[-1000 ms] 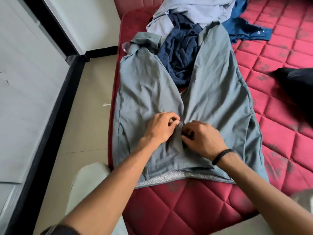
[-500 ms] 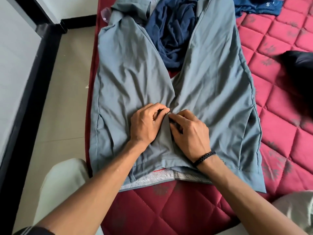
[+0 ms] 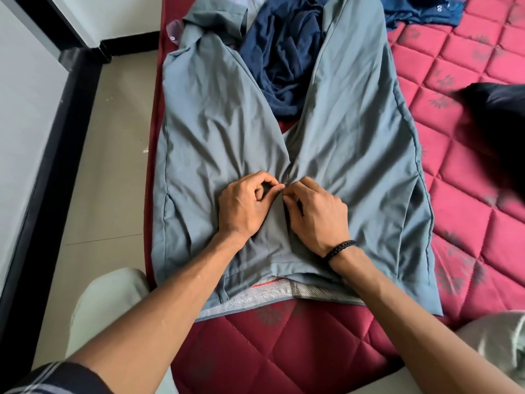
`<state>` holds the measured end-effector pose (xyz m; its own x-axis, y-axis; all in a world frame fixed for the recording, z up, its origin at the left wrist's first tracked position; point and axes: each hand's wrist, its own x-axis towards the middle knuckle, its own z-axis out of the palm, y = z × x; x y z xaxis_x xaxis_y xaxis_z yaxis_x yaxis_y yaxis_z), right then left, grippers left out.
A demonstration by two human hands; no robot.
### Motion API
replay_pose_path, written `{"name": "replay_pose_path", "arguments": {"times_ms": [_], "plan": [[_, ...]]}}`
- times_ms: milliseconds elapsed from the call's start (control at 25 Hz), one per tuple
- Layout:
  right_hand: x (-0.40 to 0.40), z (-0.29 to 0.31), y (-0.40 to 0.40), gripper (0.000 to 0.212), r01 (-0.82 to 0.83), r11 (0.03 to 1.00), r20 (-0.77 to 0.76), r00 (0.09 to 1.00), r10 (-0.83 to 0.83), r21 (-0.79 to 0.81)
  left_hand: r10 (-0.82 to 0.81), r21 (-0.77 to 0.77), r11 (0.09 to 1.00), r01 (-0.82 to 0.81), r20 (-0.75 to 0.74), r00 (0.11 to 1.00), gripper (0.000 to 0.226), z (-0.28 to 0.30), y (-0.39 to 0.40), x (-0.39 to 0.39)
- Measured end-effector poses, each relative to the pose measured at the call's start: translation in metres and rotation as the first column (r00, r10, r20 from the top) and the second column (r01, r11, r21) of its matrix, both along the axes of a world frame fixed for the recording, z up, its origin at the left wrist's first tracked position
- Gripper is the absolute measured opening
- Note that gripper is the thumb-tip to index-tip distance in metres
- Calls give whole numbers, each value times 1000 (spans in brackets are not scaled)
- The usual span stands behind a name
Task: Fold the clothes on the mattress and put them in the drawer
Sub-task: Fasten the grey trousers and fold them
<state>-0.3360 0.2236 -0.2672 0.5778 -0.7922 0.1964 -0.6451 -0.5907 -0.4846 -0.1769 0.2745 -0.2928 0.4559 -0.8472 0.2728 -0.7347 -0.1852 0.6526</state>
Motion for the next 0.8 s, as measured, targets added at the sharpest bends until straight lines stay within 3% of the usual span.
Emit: {"name": "replay_pose_path", "arguments": {"times_ms": [160,360,440,600,720,800], "plan": [[-5,6,-15,14,-205,977,-56,977,208,57,-1,32,999,1,0,1000,19,0,0,1],[-11,23,-19,4,-474,841,-53,863,502,260,24,64,998,-26,24,999,22,3,-2,0],[-15,25,-17,5,-452,840,-74,867,493,301,33,93,995,-36,33,999,23,5,-2,-2],[-26,20,15,4,-317,924,-1,946,325,214,19,88,996,-23,52,998,33,8,0,-3],[-31,23,19,8,-310,921,13,949,316,237,-113,56,992,112,7,994,53,11,5,2],[-28,25,22,8,-226,958,-15,972,232,176,-167,29,985,168,-30,985,55,12,8,0]]}}
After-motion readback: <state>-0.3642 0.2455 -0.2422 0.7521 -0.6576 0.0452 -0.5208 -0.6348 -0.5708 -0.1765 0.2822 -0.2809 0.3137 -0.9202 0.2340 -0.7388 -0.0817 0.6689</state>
